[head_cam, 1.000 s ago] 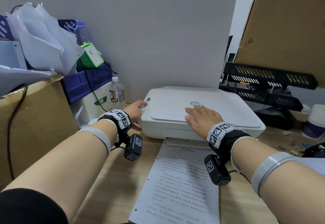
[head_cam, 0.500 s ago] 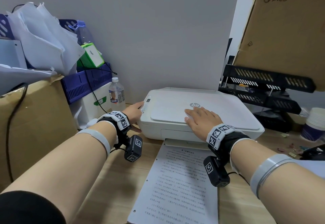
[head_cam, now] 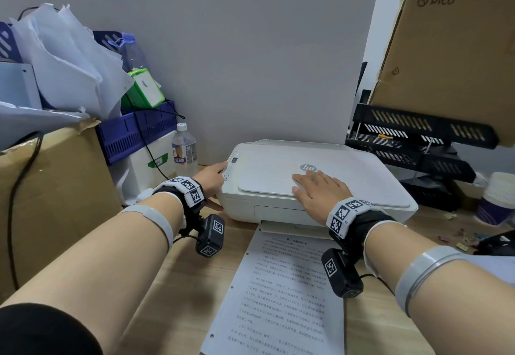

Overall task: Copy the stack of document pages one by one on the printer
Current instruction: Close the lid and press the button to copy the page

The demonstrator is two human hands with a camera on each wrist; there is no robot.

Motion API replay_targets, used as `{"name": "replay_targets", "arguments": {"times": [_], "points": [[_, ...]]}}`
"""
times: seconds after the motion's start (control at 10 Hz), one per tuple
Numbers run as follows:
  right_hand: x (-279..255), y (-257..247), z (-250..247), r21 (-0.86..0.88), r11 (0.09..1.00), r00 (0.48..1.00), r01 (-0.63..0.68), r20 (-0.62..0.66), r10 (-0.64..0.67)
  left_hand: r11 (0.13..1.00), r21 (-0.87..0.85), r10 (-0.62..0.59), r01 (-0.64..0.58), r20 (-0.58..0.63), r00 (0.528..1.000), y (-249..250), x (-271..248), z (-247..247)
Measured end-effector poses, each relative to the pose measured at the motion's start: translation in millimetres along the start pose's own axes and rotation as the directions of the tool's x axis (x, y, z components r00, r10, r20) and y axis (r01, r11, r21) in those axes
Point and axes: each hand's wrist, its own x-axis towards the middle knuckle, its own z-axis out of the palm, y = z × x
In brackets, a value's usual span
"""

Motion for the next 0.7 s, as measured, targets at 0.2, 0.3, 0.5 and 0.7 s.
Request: {"name": "replay_targets", "arguments": {"times": [0.2,0.3,0.5,0.7], "points": [[-1.1,-0.7,-0.3,0.005,1.0,1.0,-0.002,-0.003,0.002,1.0,-0.002,-0.009,0.009,-0.014,1.0,-1.5,1.1,0.0],[-0.2,0.0,0.4,0.007,1.0,1.0,-0.003,-0.002,0.003,1.0,-0.009,-0.006,0.006,-0.009,1.0,-1.6,1.1,-0.3],[-0.9,-0.1,-0.4,0.004,1.0,1.0,-0.004,0.002,0.004,1.0,-0.012,-0.009,0.009,-0.006,1.0,0.2,0.0,-0.4],[-0.4,0.2,0.0,0.009,1.0,1.0,-0.003,0.004,0.003,0.999,-0.032,-0.021,0.021,-0.008,1.0,-1.0,1.4,-0.8]]}}
